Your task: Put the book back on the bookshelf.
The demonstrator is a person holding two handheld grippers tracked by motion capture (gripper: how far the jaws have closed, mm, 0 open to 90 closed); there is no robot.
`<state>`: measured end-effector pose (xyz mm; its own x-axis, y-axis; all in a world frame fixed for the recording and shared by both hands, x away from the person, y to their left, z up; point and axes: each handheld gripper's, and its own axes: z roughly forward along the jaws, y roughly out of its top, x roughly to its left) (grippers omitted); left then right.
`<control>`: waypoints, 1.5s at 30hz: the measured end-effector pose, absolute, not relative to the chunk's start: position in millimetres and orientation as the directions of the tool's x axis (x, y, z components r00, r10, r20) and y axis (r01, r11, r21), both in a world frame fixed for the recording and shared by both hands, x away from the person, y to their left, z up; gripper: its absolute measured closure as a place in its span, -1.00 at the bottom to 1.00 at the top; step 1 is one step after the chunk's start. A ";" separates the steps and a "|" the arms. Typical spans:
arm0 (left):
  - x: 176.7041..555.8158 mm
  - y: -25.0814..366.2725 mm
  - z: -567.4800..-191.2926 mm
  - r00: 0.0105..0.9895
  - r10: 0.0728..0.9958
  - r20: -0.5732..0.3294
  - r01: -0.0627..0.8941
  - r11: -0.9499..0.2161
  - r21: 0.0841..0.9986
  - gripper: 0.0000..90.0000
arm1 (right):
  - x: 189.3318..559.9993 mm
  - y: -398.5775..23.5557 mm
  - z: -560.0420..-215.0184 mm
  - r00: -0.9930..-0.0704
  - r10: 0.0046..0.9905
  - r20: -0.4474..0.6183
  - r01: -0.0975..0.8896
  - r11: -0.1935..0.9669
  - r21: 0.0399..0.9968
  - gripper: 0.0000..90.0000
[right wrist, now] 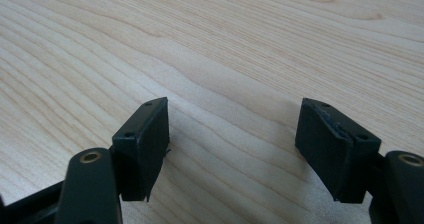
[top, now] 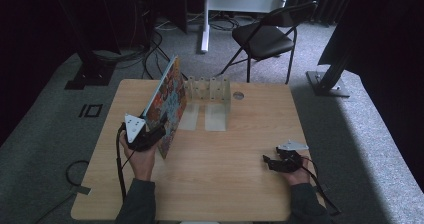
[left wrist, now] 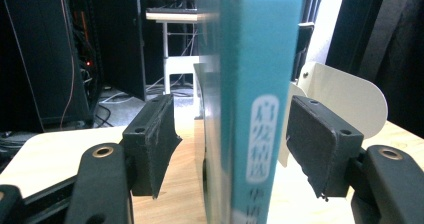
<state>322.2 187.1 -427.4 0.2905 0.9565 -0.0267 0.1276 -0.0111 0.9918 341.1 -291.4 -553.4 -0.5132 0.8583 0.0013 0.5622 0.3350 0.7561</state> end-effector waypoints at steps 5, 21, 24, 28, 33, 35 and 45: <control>317.9 190.2 -429.8 0.297 0.954 -0.037 0.151 -0.008 0.989 -0.09 | 341.0 -291.4 -553.4 -0.513 0.858 0.001 0.562 0.335 0.756 -0.35; 300.0 193.9 -438.4 0.300 0.954 -0.026 0.177 -0.029 0.984 -0.01 | 340.8 -291.2 -553.4 -0.513 0.859 0.002 0.563 0.335 0.756 -0.35; 298.8 194.5 -441.2 0.297 0.954 -0.026 0.187 -0.032 0.982 -0.01 | 340.8 -291.2 -553.4 -0.513 0.859 0.002 0.563 0.334 0.756 -0.35; 294.3 195.3 -444.5 0.301 0.953 -0.025 0.194 -0.036 0.980 -0.01 | 340.7 -291.2 -553.4 -0.513 0.858 0.003 0.563 0.334 0.756 -0.35; 284.9 194.9 -450.4 0.303 0.953 -0.006 0.213 -0.062 0.975 0.03 | 340.7 -291.2 -553.4 -0.514 0.858 0.002 0.562 0.335 0.756 -0.35; 281.1 195.6 -454.1 0.305 0.952 -0.006 0.216 -0.063 0.974 0.03 | 340.7 -291.2 -553.4 -0.514 0.858 0.002 0.562 0.335 0.756 -0.35; 268.7 198.2 -473.7 0.317 0.948 0.001 0.254 -0.087 0.963 0.04 | 340.7 -291.1 -553.4 -0.513 0.858 0.003 0.563 0.334 0.756 -0.35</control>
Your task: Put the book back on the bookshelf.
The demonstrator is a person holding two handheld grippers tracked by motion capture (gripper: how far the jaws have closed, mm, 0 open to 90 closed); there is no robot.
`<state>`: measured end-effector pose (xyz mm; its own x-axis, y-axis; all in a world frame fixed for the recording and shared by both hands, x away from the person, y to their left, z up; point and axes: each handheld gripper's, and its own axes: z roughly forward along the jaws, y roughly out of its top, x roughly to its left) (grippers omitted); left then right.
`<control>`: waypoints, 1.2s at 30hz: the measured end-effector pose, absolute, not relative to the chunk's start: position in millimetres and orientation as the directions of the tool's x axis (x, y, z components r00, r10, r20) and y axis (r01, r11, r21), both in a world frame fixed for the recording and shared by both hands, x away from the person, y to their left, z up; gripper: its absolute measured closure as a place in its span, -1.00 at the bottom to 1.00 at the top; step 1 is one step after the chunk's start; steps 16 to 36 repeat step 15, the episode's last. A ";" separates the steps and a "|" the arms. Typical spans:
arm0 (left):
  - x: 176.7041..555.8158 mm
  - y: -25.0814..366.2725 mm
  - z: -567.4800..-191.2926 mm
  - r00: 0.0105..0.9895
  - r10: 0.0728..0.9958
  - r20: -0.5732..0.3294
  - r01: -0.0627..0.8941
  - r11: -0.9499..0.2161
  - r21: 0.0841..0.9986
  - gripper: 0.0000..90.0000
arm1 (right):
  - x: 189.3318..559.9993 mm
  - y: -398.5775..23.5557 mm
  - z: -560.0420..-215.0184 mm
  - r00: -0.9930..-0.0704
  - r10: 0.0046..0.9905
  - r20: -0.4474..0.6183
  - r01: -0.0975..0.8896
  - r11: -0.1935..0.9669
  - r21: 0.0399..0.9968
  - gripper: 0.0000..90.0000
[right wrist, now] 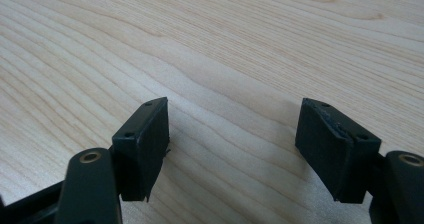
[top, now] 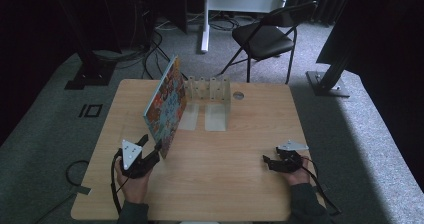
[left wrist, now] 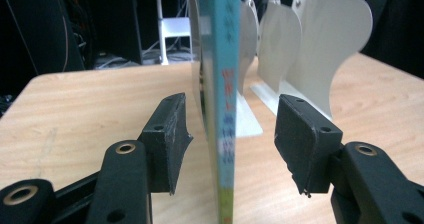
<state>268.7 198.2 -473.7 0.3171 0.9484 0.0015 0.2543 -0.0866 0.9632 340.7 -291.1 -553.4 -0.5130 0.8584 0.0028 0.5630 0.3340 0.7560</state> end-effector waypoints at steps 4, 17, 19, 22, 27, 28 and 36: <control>261.5 195.8 -480.3 0.336 0.942 0.002 0.272 -0.099 0.957 0.12 | 340.6 -291.1 -553.4 -0.513 0.858 0.003 0.563 0.334 0.756 -0.35; 250.4 187.0 -507.9 0.385 0.923 -0.011 0.340 -0.130 0.931 0.12 | 340.7 -291.2 -553.4 -0.513 0.858 0.003 0.563 0.334 0.756 -0.35; 250.4 187.0 -507.9 0.385 0.923 -0.011 0.340 -0.130 0.931 0.12 | 340.7 -291.2 -553.4 -0.513 0.858 0.003 0.563 0.334 0.756 -0.35; 250.4 187.0 -507.9 0.385 0.923 -0.011 0.340 -0.130 0.931 0.12 | 340.7 -291.2 -553.4 -0.513 0.858 0.003 0.563 0.334 0.756 -0.35; 250.4 187.0 -507.9 0.385 0.923 -0.011 0.340 -0.130 0.931 0.12 | 340.7 -291.2 -553.4 -0.513 0.858 0.003 0.563 0.334 0.756 -0.35; 250.4 187.0 -507.9 0.385 0.923 -0.011 0.340 -0.130 0.931 0.12 | 340.7 -291.2 -553.4 -0.513 0.858 0.003 0.563 0.334 0.756 -0.35; 250.4 187.0 -507.9 0.385 0.923 -0.011 0.340 -0.130 0.931 0.12 | 340.7 -291.2 -553.4 -0.513 0.858 0.003 0.563 0.334 0.756 -0.35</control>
